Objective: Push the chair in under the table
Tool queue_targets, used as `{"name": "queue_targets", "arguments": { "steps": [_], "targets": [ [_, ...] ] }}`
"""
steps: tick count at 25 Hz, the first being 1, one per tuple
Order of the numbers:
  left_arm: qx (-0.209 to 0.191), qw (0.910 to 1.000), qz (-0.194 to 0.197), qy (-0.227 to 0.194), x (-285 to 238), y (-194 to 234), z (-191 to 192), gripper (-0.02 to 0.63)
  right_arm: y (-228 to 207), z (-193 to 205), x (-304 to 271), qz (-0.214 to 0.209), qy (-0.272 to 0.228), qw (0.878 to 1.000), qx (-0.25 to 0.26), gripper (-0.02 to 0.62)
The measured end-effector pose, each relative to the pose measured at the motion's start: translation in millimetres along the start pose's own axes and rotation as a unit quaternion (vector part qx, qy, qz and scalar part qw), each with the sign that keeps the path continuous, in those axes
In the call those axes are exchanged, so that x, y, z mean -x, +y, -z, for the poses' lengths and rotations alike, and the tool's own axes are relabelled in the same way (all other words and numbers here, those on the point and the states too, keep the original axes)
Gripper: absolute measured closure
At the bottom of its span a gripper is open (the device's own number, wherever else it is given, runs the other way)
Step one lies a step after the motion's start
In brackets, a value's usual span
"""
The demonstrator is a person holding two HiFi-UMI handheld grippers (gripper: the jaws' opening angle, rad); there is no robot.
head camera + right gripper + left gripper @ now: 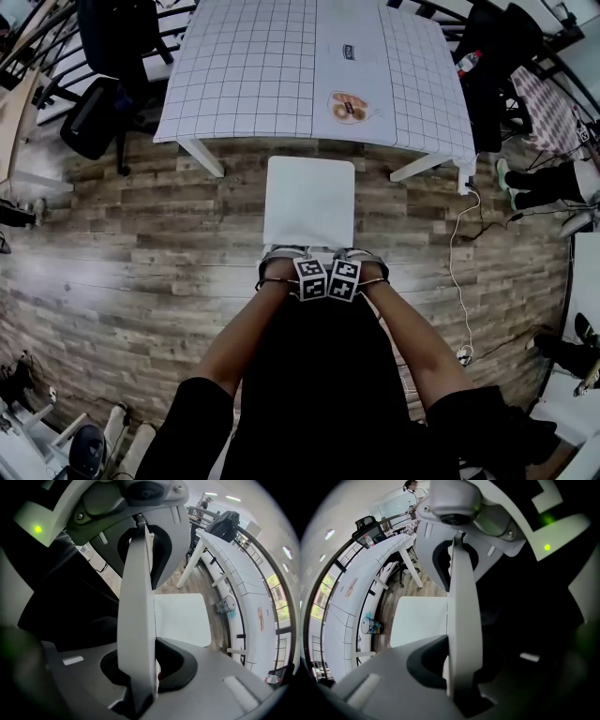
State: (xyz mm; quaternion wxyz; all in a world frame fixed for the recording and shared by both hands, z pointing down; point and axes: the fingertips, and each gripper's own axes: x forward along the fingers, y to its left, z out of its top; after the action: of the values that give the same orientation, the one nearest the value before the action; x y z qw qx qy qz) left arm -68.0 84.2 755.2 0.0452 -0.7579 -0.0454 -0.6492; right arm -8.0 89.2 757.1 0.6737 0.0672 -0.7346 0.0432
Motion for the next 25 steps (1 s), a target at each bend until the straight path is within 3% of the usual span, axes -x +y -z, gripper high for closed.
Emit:
{"name": "queue_targets", "arguments": {
  "steps": [7, 11, 17, 25],
  "targets": [
    [0.009, 1.0, 0.004, -0.001, 4, 37, 0, 0.522, -38, -2, 3, -0.001, -0.002, 1.0, -0.001, 0.515],
    [0.003, 1.0, 0.003, -0.002, -3, 32, 0, 0.522, -33, 0, -3, 0.0, 0.0, 1.0, 0.0, 0.515],
    [0.016, 0.9998, 0.009, -0.003, 5, 99, -9, 0.52, -101, 5, 5, 0.004, 0.0, 1.0, 0.01, 0.516],
    [0.045, 0.9987, 0.024, 0.001, 1, 131, -6, 0.515, -134, 3, 0, -0.006, -0.003, 1.0, 0.012, 0.515]
  ]
}}
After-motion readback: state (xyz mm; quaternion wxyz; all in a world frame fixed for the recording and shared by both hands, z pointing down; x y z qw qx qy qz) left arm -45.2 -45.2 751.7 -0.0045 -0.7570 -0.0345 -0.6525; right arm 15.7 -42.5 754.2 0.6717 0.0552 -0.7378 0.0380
